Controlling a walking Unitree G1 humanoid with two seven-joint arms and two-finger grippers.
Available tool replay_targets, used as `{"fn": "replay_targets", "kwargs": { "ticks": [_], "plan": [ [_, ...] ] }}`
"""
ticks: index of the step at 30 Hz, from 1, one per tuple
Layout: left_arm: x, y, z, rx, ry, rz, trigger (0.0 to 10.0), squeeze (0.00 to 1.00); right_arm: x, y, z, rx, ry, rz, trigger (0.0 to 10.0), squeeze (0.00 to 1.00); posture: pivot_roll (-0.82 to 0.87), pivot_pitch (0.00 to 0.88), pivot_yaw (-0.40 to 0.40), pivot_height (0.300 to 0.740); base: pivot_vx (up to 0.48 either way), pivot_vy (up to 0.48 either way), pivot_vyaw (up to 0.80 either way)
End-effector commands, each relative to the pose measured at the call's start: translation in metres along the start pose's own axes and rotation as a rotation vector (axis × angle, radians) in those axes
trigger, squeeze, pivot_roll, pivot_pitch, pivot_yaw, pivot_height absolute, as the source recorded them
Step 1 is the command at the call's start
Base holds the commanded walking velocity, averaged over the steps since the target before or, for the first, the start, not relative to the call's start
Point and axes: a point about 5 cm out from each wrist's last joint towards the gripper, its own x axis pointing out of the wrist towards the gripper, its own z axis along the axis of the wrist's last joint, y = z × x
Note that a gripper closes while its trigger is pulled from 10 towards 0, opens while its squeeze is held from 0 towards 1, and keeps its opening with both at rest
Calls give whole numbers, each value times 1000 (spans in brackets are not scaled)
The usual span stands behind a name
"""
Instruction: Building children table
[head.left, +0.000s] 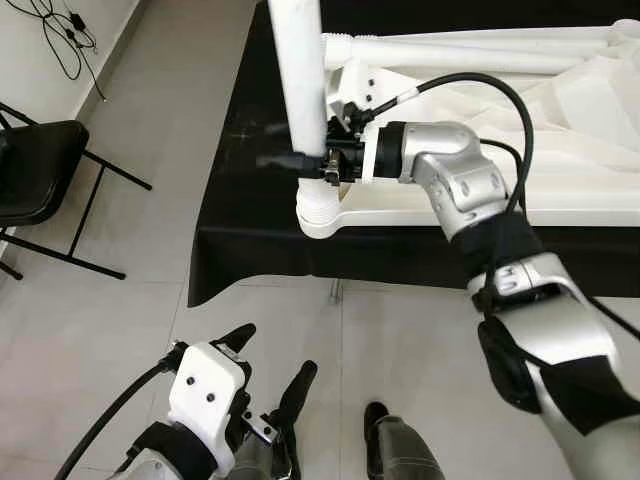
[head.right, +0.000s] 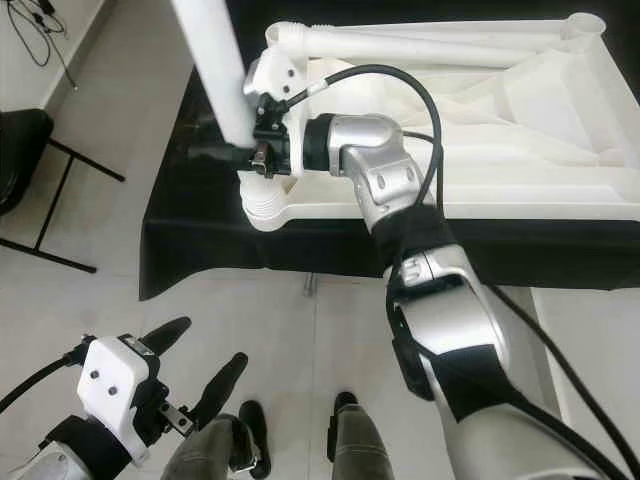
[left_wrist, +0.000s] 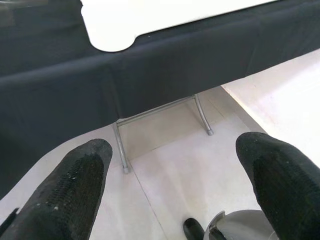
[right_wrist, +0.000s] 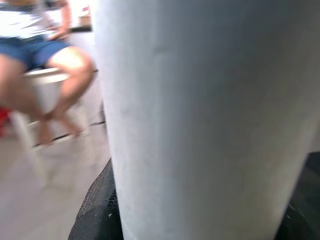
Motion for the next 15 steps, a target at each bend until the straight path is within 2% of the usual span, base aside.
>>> {"fn": "replay_targets", "kwargs": {
  "ticks": [1, 4, 6, 9, 11, 12, 14, 15],
  "plan": [
    [-3, -2, -2, -14, 18, -4, 10000, 0, -11, 1, -41, 80, 135, -128, 10000, 0, 59, 416, 66, 740, 0, 0, 0],
    [-3, -2, -2, -14, 19, -4, 10000, 0, -13, 4, -44, 69, 136, -157, 10000, 0, 57, 416, 66, 740, 0, 0, 0],
    [-4, -1, -2, -14, 21, -5, 10000, 0, -16, 13, -51, 55, 169, -235, 10000, 0, 54, 417, 66, 740, 0, 0, 0],
    [-4, -1, -2, -14, 21, -5, 10000, 0, -16, 16, -54, 53, 184, -268, 10000, 0, 53, 418, 63, 740, 0, 0, 0],
    [-4, -1, -3, -12, 22, -2, 10000, 0, -18, 26, -68, 33, 297, -464, 10000, 0, 54, 417, 61, 740, 0, 0, 0],
    [-4, -1, -3, -12, 22, -2, 10000, 0, -18, 26, -68, 33, 297, -464, 10000, 0, 54, 417, 61, 740, 0, 0, 0],
    [-4, 0, -3, -9, 22, 3, 10000, 0, -12, 42, -80, 77, 353, -605, 10000, 0, 62, 416, 65, 740, 0, 0, 0],
    [-4, 0, -3, -9, 22, 3, 10000, 0, -12, 42, -80, 77, 353, -605, 10000, 0, 62, 416, 65, 740, 0, 0, 0]
  ]
}}
